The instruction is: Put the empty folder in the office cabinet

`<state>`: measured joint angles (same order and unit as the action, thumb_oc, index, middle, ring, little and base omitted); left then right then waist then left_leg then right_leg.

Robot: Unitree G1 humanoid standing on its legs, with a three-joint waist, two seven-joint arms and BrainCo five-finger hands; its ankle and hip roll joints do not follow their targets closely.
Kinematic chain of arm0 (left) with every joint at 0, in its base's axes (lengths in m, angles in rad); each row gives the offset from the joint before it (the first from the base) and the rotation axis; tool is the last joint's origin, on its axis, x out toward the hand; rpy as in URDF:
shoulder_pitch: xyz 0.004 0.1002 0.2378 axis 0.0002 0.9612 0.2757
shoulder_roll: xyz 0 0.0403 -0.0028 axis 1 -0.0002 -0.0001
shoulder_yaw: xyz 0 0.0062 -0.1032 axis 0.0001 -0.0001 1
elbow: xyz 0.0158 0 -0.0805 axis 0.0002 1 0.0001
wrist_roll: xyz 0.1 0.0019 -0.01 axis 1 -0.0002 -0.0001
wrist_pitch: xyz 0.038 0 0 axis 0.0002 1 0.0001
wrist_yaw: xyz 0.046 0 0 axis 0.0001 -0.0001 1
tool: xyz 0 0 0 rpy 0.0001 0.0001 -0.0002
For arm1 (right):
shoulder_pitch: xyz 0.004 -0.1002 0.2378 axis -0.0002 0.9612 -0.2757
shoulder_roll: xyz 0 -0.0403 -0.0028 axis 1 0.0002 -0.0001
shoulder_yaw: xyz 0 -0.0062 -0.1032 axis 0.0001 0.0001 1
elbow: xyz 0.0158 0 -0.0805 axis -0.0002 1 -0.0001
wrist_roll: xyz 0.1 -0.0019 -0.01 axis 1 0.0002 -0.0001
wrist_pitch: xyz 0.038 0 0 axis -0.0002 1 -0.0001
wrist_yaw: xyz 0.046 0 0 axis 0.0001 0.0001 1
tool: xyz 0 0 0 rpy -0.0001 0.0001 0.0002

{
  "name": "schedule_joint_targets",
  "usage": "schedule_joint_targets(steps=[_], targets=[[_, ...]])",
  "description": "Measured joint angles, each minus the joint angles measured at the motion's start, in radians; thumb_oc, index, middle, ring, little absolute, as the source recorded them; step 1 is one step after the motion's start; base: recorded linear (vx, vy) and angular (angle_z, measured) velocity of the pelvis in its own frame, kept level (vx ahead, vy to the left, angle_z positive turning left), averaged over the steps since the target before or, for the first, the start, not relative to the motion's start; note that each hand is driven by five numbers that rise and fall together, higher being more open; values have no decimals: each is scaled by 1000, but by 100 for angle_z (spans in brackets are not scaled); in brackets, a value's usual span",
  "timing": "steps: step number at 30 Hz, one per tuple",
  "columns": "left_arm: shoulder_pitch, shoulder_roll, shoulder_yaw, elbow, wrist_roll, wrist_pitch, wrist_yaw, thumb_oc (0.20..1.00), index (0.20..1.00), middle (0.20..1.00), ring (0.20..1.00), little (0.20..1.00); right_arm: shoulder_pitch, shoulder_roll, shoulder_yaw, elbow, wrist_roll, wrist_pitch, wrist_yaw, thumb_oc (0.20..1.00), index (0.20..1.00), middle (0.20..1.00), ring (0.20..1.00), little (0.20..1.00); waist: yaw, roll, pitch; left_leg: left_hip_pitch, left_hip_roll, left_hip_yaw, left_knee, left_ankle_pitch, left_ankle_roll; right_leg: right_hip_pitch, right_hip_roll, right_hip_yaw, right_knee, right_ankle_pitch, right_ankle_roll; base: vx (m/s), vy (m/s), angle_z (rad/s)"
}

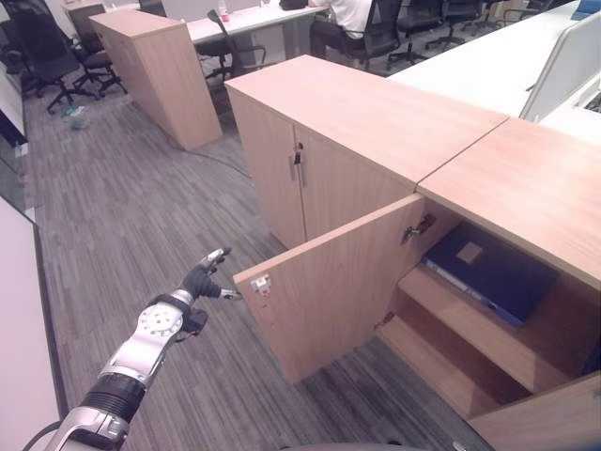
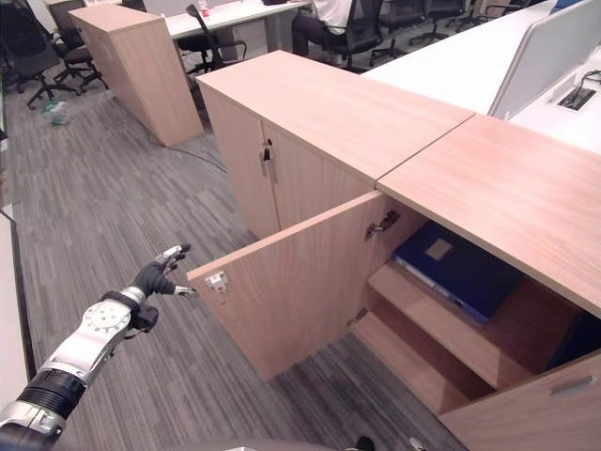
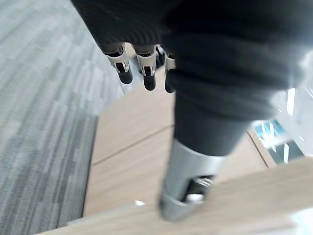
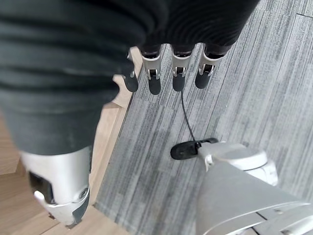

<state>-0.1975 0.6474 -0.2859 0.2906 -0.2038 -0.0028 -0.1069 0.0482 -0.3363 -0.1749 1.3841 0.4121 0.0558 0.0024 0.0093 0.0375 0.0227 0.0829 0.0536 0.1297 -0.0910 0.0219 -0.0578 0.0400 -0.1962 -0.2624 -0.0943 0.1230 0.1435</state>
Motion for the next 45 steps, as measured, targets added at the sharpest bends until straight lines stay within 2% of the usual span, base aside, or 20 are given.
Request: schedule_joint_targets(steps=[6,8,12,17,21,23,24,26,30,32,35,38,39,40,41,42,43,44,45], targets=[[-10,0,-37,-42,54,-2,-24,1000,1000,1000,1000,1000,-11,1,16,3,-1,0,0,1000,1000,1000,1000,1000,1,-13,7,-3,-5,-3,-9,2,0,-5,-5,1,0,-4,5,-4,2,2],[-8,-17,-53,-62,49,-2,-34,1000,1000,1000,1000,1000,-15,2,16,2,-1,0,-1,1000,1000,1000,1000,1000,2,-24,7,-8,-16,-6,-9,3,0,-6,-18,1,0,-27,9,-20,4,8],[4,-22,-89,-80,-24,-2,-52,1000,1000,1000,1000,1000,-15,19,16,3,0,0,-2,1000,1000,1000,1000,1000,7,-40,6,-12,-30,-7,-9,4,5,-8,-32,1,0,-28,10,-6,3,3],[22,-17,-163,-137,-105,-3,-121,1000,1000,1000,1000,1000,-16,50,15,6,1,1,-2,1000,1000,1000,1000,1000,6,-68,0,-27,-48,-2,-9,9,17,-24,-52,3,0,-23,17,-6,16,1],[49,-21,-231,-207,-105,-4,-169,1000,1000,1000,1000,1000,18,50,-35,40,0,0,-6,1000,1000,1000,1000,1000,-5,-99,2,-32,-60,3,-9,9,19,-33,-61,8,0,-18,24,-28,62,-3],[65,-40,-239,-216,-105,-4,-192,1000,1000,1000,1000,1000,46,46,-65,42,0,0,-8,1000,1000,1000,1000,1000,-14,-103,0,-39,-64,2,-9,11,23,-41,-65,9,0,-16,28,-46,76,-3],[76,-50,-244,-217,-105,-5,-197,1000,1000,1000,1000,1000,66,41,-73,58,0,3,-12,1000,1000,1000,1000,1000,-20,-118,5,-42,-68,5,-8,12,25,-46,-67,12,1,-15,30,-53,77,-4],[90,-63,-272,-217,-105,-7,-209,1000,1000,1000,1000,1000,109,39,-98,82,-1,6,-22,1000,1000,1000,1000,1000,-33,-126,2,-44,-72,20,-9,10,31,-59,-72,30,0,-13,33,-59,122,-22],[90,-72,-302,-218,-105,-9,-229,1000,1000,1000,1000,1000,141,38,-110,93,-4,21,-23,1000,1000,1000,1000,1000,-75,-150,6,-44,-86,49,-5,6,38,-82,-85,53,2,-13,35,-53,109,-27],[90,-101,-309,-219,-104,-9,-230,1000,1000,1000,1000,1000,147,33,-113,111,-8,25,-24,1000,1000,1000,1000,1000,-91,-147,13,-46,-94,67,-9,5,54,-95,-102,58,5,-23,56,-75,162,-32],[90,-129,-313,-222,-103,-7,-232,1000,1000,1000,1000,1000,165,47,-114,116,-12,26,-21,1000,1000,1000,1000,1000,-128,-167,25,-64,-126,89,0,5,72,-148,-127,93,37,-18,67,-84,127,-26],[75,-137,-297,-222,-103,2,-201,1000,1000,1000,1000,1000,165,55,-114,117,-12,37,-19,1000,1000,1000,1000,1000,-137,-166,42,-71,-130,137,-3,3,85,-162,-135,95,10,-27,75,-84,80,-45],[63,-137,-280,-220,-103,4,-187,1000,1000,1000,1000,1000,159,63,-114,116,-12,39,-14,1000,1000,1000,1000,1000,-139,-155,61,-73,-117,161,-9,1,93,-167,-137,80,10,-27,79,-132,62,-52],[57,-135,-276,-219,-104,7,-186,1000,1000,1000,1000,1000,160,66,-113,118,-12,41,-12,1000,1000,1000,1000,1000,-140,-161,61,-70,-113,176,-6,1,94,-176,-126,56,22,-17,72,-168,66,-61],[50,-127,-267,-220,-104,6,-186,1000,1000,1000,1000,1000,161,76,-113,118,-12,39,-10,1000,1000,1000,1000,1000,-137,-180,62,-66,-118,198,2,-1,96,-188,-124,34,53,73,68,-137,26,-57],[42,-129,-255,-207,-104,10,-182,1000,1000,1000,1000,1000,147,77,-107,115,-12,39,-8,1000,1000,1000,1000,1000,-138,-180,72,-75,-117,216,10,-10,95,-206,-116,24,46,185,16,-66,32,-82],[16,-135,-257,-207,-104,22,-178,1000,1000,1000,1000,1000,101,64,-93,103,-12,33,-4,1000,1000,1000,1000,1000,-143,-139,109,-101,-84,232,32,-18,109,-227,-75,18,4,307,-30,-69,39,-74],[0,-145,-233,-201,-104,28,-172,1000,1000,1000,1000,1000,78,63,-92,106,-12,36,-3,1000,1000,1000,1000,1000,-140,-118,131,-95,-58,251,26,-12,123,-230,-71,-21,7,288,-17,-21,24,-56],[-14,-164,-220,-189,-104,36,-170,1000,1000,1000,1000,1000,60,63,-92,108,-12,41,-2,1000,1000,1000,1000,1000,-139,-92,142,-95,-39,257,19,-5,120,-224,-61,-83,58,205,22,-100,-1,-28]])
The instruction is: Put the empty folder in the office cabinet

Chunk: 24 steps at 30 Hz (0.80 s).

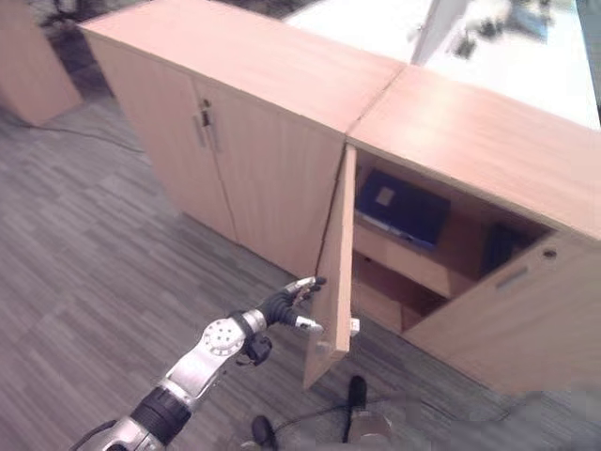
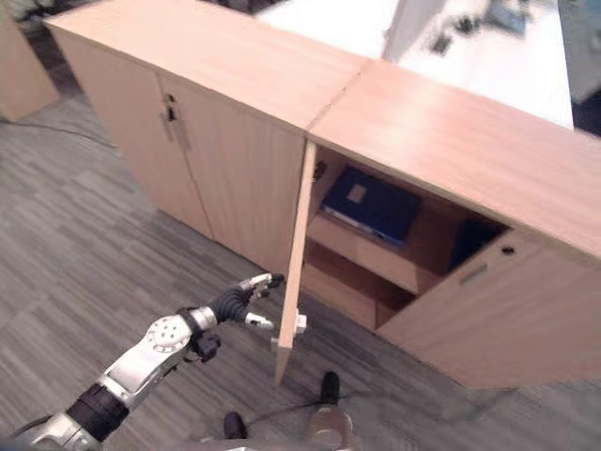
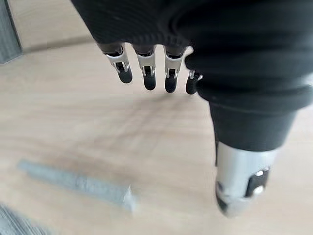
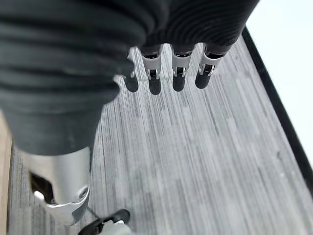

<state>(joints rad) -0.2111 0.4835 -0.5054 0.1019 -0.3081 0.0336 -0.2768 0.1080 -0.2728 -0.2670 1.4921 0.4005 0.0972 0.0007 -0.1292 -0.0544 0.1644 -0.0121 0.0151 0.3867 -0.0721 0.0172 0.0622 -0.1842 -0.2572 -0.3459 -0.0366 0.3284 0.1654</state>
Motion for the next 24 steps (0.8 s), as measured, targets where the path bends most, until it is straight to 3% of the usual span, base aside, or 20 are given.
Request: schedule_joint_targets(steps=[1,4,6,7,11,13,15,18,21,24], targets=[[-6,-9,2,7,-1,2,4,1000,1000,1000,1000,1000,-1,-1,-3,8,0,3,0,1000,1000,1000,1000,1000,15,29,4,8,26,10,-3,10,-5,3,-1,-59,102,-101,-24,-77,-38,-29],[-1,-6,-4,6,-1,6,5,1000,1000,1000,1000,1000,-24,-2,-4,8,0,-3,0,1000,1000,1000,1000,1000,50,47,10,41,68,77,-10,17,-16,40,-52,-141,310,-252,-26,-21,-50,-58],[7,1,13,8,0,9,21,1000,1000,1000,1000,1000,-32,-2,0,-10,0,-6,0,1000,1000,1000,1000,1000,59,35,2,60,77,96,-14,16,-29,109,-61,-155,242,-263,-4,69,-143,-72],[17,40,50,17,1,12,22,1000,1000,1000,1000,1000,-33,3,4,-7,0,-2,-1,1000,1000,1000,1000,1000,72,-16,-28,71,64,121,-17,17,-67,168,-52,-146,116,-266,-2,95,-183,-55],[25,15,79,49,1,23,28,1000,1000,1000,1000,1000,-35,-33,35,-36,0,-11,-3,1000,1000,1000,1000,1000,64,15,-44,95,108,108,-11,26,-80,206,23,-96,42,-246,-34,70,-179,-38],[27,3,71,61,1,31,28,1000,1000,1000,1000,1000,-39,-31,55,-54,1,-22,-4,1000,1000,1000,1000,1000,54,4,-61,122,125,107,-11,23,-85,228,49,-75,1,-238,-43,70,-193,-52],[15,-12,74,66,1,32,30,1000,1000,1000,1000,1000,-38,-24,63,-74,1,-27,-7,1000,1000,1000,1000,1000,47,-11,-76,124,135,124,-11,13,-114,235,71,-42,-53,-237,-41,76,-208,-43],[-5,-40,65,105,1,32,48,1000,1000,1000,1000,1000,-27,-5,68,-69,2,-31,-19,1000,1000,1000,1000,1000,-7,-38,-100,150,165,167,-8,17,-120,227,100,-16,-52,-240,-41,78,-262,-49],[-44,-52,66,148,2,32,69,1000,1000,1000,1000,1000,-9,3,68,-67,10,-32,-22,1000,1000,1000,1000,1000,-32,-43,-108,163,179,191,-8,20,-124,221,115,9,-52,-258,-36,52,-171,-34],[-66,-59,64,173,3,31,72,1000,1000,1000,1000,1000,14,7,70,-66,12,-33,-22,1000,1000,1000,1000,1000,-49,-28,-119,166,197,206,-9,27,-135,217,137,29,-52,-267,-39,65,-166,-23]])
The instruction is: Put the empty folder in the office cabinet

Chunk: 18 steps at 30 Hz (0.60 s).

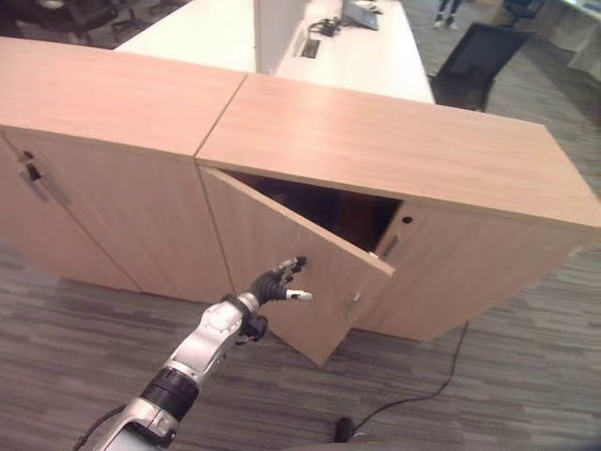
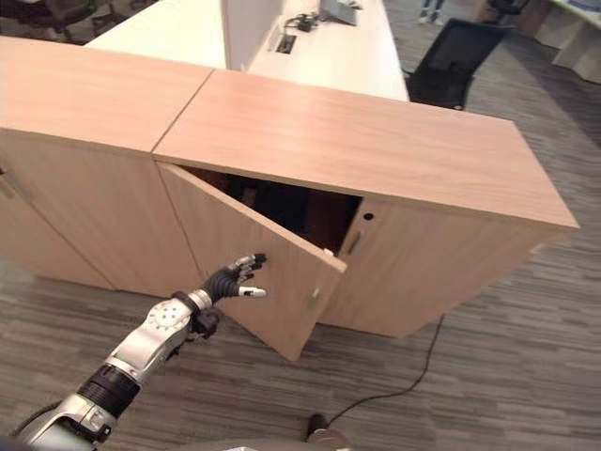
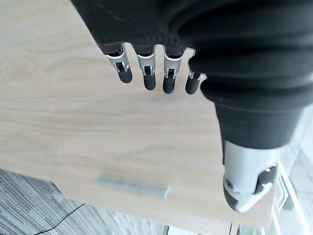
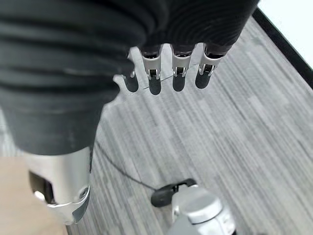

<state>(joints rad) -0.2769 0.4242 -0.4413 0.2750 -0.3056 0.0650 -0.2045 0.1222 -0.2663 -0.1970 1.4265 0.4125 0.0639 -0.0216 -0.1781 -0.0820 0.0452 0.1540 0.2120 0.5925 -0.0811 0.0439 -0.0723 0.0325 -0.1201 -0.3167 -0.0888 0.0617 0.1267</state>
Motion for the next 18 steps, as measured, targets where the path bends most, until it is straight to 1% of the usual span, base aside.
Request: schedule_joint_targets(steps=[1,2,4,5,7,8,9,10,11,12,13,14,15,16,17,18], targets=[[-4,-20,-3,4,0,0,2,1000,1000,1000,1000,1000,12,2,0,1,0,-1,1,1000,1000,1000,1000,1000,-11,13,-8,4,15,4,0,6,-9,0,14,4,0,-2,-3,132,-266,-19],[-9,-32,-8,11,0,0,10,1000,1000,1000,1000,1000,31,1,-1,1,1,-9,0,1000,1000,1000,1000,1000,-23,30,-20,11,30,8,1,7,-11,-1,31,10,-4,-16,-14,134,-259,-17],[-9,-44,-8,17,0,0,22,1000,1000,1000,1000,1000,38,0,-1,1,1,-11,1,1000,1000,1000,1000,1000,-37,47,-29,15,47,14,7,9,-14,-1,48,17,-3,-22,-21,69,-143,-19],[-9,-51,-8,30,0,0,28,1000,1000,1000,1000,1000,37,1,-1,0,3,-10,1,1000,1000,1000,1000,1000,-39,52,-31,16,59,23,30,8,-14,0,57,32,0,-27,-30,24,-95,-37],[-10,-48,-5,47,0,-1,38,1000,1000,1000,1000,1000,32,-4,-2,14,6,-16,1,1000,1000,1000,1000,1000,-32,56,-29,21,86,19,84,9,-14,1,75,67,-3,-29,-48,18,-77,-53],[-10,-47,-1,49,0,-1,39,1000,1000,1000,1000,1000,29,-7,-2,13,10,-15,1,1000,1000,1000,1000,1000,-35,56,-27,19,98,2,108,9,-14,1,79,76,0,-31,-55,-10,-46,-64],[-10,-40,3,58,0,-1,46,1000,1000,1000,1000,1000,21,-8,-3,15,11,-18,1,1000,1000,1000,1000,1000,-25,47,-19,13,111,-36,175,10,-14,-4,82,112,15,-38,-68,-95,-32,-81],[-10,-31,7,69,1,-1,56,1000,1000,1000,1000,1000,14,-10,-3,17,16,-19,2,1000,1000,1000,1000,1000,-13,33,-9,-18,127,-109,281,10,-14,-5,82,146,24,-38,-80,-62,-7,-92],[-15,-28,11,81,2,-3,60,1000,1000,1000,1000,1000,11,-12,-4,18,25,-20,2,1000,1000,1000,1000,1000,-5,16,0,-71,130,-191,366,12,-12,-9,76,173,24,-35,-104,-24,43,-88],[-26,-34,18,106,22,-15,66,1000,1000,1000,1000,1000,-4,-27,1,19,36,-20,1,1000,1000,1000,1000,1000,5,10,3,-139,60,-360,386,-68,-38,-28,54,216,16,-16,-136,57,61,-79],[-26,-32,33,113,43,-27,75,1000,1000,1000,1000,1000,-8,-38,-2,20,38,-18,1,1000,1000,1000,1000,1000,17,2,11,-137,-14,-446,291,-92,-42,-32,40,254,2,4,-145,30,63,-84],[-30,-28,59,114,62,-29,78,1000,1000,1000,1000,1000,-14,-48,-2,19,38,-19,3,1000,1000,1000,1000,1000,28,-1,34,-133,-77,-509,191,-93,-41,-32,32,277,0,11,-143,5,29,-66],[-30,-21,80,120,84,-29,78,1000,1000,1000,1000,1000,-18,-60,-3,10,38,-19,5,1000,1000,1000,1000,1000,25,5,47,-138,-116,-547,130,-91,-38,-30,31,285,-1,12,-139,18,22,-61],[-39,-14,98,147,111,-27,82,1000,1000,1000,1000,1000,-20,-79,-9,0,38,-18,9,1000,1000,1000,1000,1000,26,23,63,-140,-143,-566,74,-90,-28,-27,46,297,-5,7,-129,47,66,-73],[-56,-13,119,191,138,-25,89,1000,1000,1000,1000,1000,-21,-98,-8,-4,39,-28,10,1000,1000,1000,1000,1000,36,57,75,-149,-141,-575,74,-79,24,-13,83,309,-6,8,-125,61,94,-96],[-68,-16,124,244,138,-20,97,1000,1000,1000,1000,1000,-19,-93,-4,-3,40,-31,10,1000,1000,1000,1000,1000,46,62,68,-140,-135,-553,79,-75,28,6,88,317,-6,4,-113,50,117,-81]])
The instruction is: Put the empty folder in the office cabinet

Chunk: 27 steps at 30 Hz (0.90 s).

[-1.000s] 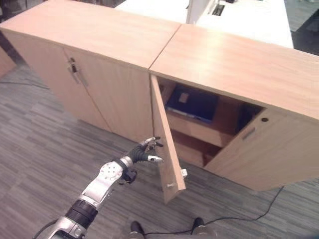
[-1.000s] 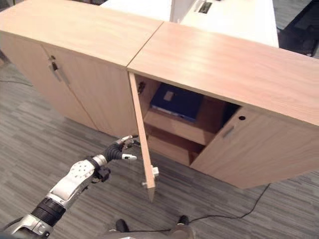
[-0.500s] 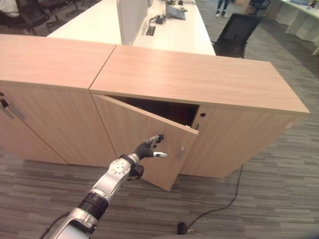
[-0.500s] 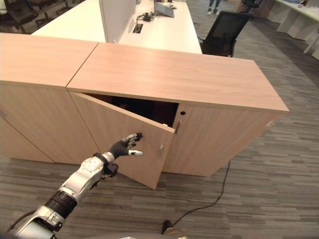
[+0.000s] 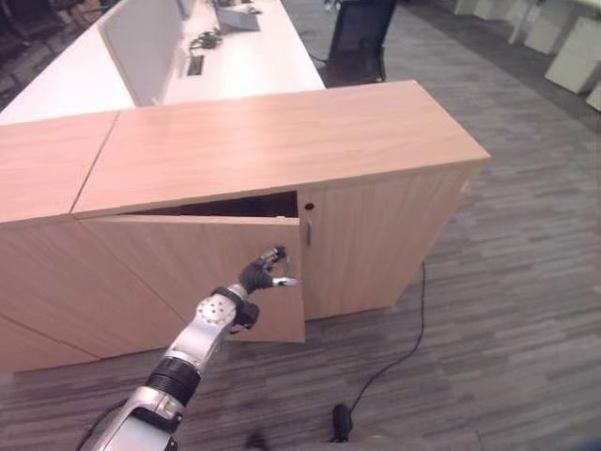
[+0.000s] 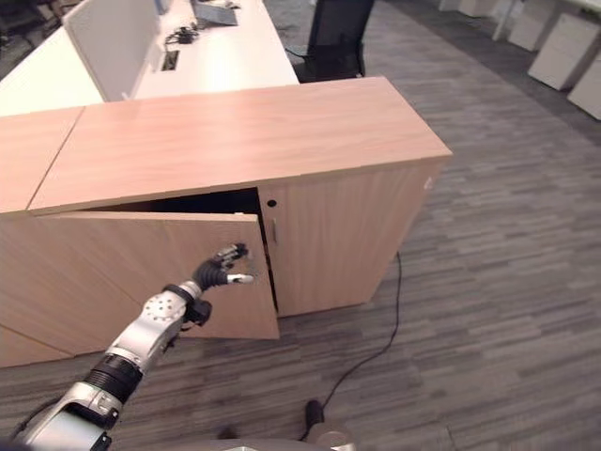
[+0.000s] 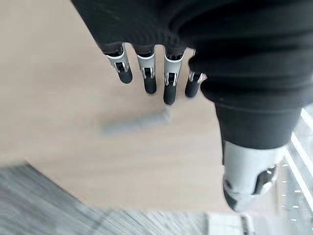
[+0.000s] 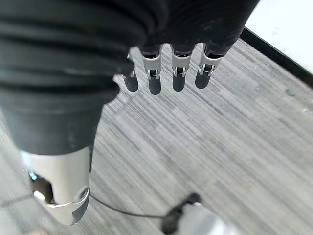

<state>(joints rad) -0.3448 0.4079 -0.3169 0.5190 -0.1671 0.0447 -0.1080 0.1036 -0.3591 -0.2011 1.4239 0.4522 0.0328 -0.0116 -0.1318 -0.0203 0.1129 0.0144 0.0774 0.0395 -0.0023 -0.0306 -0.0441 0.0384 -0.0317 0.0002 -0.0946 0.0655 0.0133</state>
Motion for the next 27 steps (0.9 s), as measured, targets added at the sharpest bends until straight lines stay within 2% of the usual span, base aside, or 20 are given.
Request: schedule_joint_targets(steps=[1,4,7,8,9,13,18,27], targets=[[-10,2,4,38,8,3,4,1000,1000,1000,1000,1000,2,6,-1,0,1,2,6,1000,1000,1000,1000,1000,-2,0,-12,12,1,22,-22,2,2,-3,-6,-14,0,1,18,28,93,-46],[-19,37,11,74,35,4,10,1000,1000,1000,1000,1000,15,25,-6,0,2,2,12,1000,1000,1000,1000,1000,-33,-21,-25,60,-9,39,-99,36,2,-5,-22,-39,0,1,35,7,68,-7],[-17,50,8,130,38,21,12,1000,1000,1000,1000,1000,42,24,-6,-3,2,3,12,1000,1000,1000,1000,1000,-33,15,-42,69,-3,54,-99,81,8,0,-19,-35,0,-3,59,7,83,-12],[-17,54,8,149,38,21,12,1000,1000,1000,1000,1000,42,24,-6,-3,2,4,12,1000,1000,1000,1000,1000,-34,21,-46,72,-4,57,-99,81,7,2,-19,-34,0,-4,60,-3,111,-18],[-58,73,8,339,38,24,24,1000,1000,1000,1000,1000,24,22,2,-3,39,21,16,1000,1000,1000,1000,1000,-39,43,-63,97,-5,76,-94,75,6,20,-18,-24,0,-6,67,-8,101,-17],[-155,106,-4,573,37,15,40,1000,1000,1000,1000,1000,-21,14,9,-1,54,22,33,1000,1000,1000,1000,1000,-35,50,-69,98,-5,84,-90,75,6,19,-18,-23,2,-6,68,-3,36,-5],[-225,185,1,653,34,11,48,1000,1000,1000,1000,1000,-67,-28,39,36,80,22,35,1000,1000,1000,1000,1000,-18,53,-87,95,-3,86,-99,64,-2,10,-16,-23,1,-12,70,-9,31,0],[-272,234,-15,680,-15,11,46,1000,1000,1000,1000,1000,-78,-37,44,38,118,22,34,1000,1000,1000,1000,1000,-13,30,-119,67,-3,97,-98,69,-6,-22,-16,-14,1,-6,75,-8,14,-3]])
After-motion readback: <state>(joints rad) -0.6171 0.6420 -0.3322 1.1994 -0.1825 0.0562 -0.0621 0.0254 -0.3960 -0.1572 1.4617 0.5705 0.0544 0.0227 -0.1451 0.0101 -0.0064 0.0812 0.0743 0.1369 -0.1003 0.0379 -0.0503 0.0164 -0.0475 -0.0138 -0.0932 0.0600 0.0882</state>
